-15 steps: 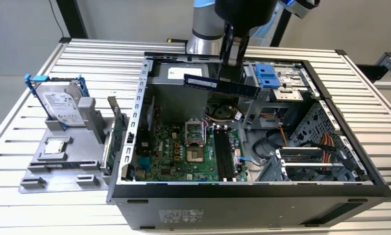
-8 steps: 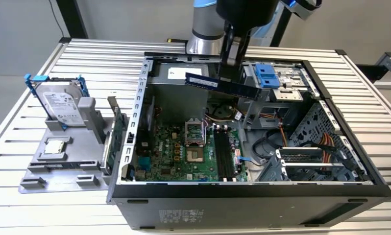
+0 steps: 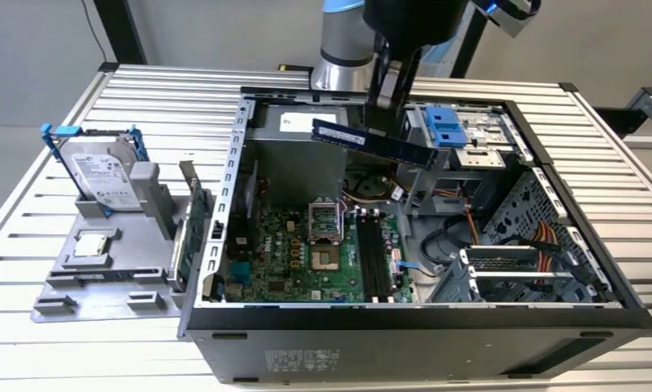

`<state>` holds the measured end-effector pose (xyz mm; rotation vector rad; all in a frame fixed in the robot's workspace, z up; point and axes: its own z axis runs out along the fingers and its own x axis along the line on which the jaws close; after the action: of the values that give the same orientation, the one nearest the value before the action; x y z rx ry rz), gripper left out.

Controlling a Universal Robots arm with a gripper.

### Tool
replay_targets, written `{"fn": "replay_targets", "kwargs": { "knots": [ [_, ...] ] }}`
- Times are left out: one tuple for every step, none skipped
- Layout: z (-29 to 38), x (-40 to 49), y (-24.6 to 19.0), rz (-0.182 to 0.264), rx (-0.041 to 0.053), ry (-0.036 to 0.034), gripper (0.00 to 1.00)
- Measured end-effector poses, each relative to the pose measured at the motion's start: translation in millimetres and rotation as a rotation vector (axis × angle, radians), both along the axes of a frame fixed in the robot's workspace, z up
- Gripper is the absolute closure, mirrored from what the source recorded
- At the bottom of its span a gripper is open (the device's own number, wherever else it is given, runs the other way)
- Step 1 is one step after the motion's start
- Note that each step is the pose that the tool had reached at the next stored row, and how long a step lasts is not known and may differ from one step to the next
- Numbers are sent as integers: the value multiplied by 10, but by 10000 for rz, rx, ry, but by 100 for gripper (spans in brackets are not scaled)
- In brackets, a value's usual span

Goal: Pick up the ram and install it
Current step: 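Insert the ram into the slot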

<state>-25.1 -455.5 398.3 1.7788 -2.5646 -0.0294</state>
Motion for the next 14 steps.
{"fn": "replay_targets", "kwargs": {
  "knots": [
    [0, 3, 0, -73, 0, 0, 100],
    [0, 6, 0, -145, 1, 0, 100],
    [0, 9, 0, -218, 0, 0, 100],
    [0, 12, 0, -287, 0, 0, 100],
    [0, 16, 0, -354, 0, 0, 100],
    [0, 20, 0, -419, 1, 0, 100],
    [0, 25, 0, -483, 1, 0, 100],
    [0, 31, 0, -542, 0, 0, 100],
    [0, 36, 0, -600, 1, -1, 100],
    [0, 41, 0, -658, 1, 0, 100],
    [0, 47, 0, -714, 1, 0, 100],
    [0, 53, 0, -771, 1, 0, 100],
    [0, 59, 0, -822, 0, 0, 100],
    [0, 65, 0, -878, 0, 0, 100]
  ]
}}
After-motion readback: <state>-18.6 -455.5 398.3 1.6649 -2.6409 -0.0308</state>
